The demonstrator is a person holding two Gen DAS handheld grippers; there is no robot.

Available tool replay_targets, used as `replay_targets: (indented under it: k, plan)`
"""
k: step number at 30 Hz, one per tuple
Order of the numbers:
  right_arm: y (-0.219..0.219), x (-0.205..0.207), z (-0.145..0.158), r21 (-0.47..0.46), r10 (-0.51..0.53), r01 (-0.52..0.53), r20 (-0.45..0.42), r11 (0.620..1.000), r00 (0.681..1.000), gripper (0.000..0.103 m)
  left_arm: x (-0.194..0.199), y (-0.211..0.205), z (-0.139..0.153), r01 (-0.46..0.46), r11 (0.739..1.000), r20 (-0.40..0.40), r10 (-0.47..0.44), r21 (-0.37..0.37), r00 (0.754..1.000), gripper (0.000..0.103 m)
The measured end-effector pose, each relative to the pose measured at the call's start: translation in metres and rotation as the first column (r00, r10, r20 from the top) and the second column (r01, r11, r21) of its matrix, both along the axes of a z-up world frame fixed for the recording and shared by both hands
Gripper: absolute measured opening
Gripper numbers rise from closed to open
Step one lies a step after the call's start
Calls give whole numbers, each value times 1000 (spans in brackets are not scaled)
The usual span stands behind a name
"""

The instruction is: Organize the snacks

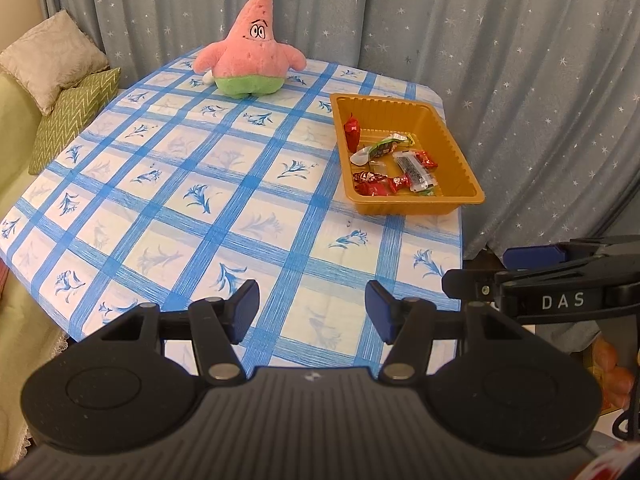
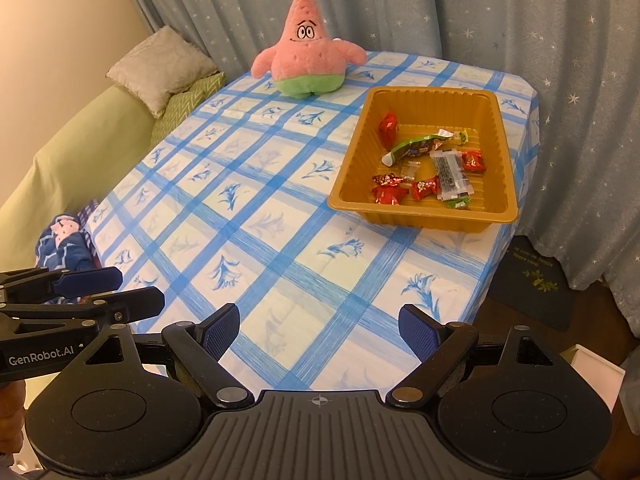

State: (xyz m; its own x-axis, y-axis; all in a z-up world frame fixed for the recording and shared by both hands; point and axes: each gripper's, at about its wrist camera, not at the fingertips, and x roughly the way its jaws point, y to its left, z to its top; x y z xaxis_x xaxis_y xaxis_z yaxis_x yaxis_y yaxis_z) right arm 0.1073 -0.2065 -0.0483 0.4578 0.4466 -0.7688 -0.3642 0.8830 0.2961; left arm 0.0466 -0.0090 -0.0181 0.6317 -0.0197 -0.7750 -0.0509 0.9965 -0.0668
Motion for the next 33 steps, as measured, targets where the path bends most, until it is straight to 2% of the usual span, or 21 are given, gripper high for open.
replay_targets:
  k: [33]
  plan:
    - [2, 1, 1, 0, 0, 0, 0, 1000, 1000, 86, 2, 3, 0, 0, 1000, 0, 0, -1, 1000, 56]
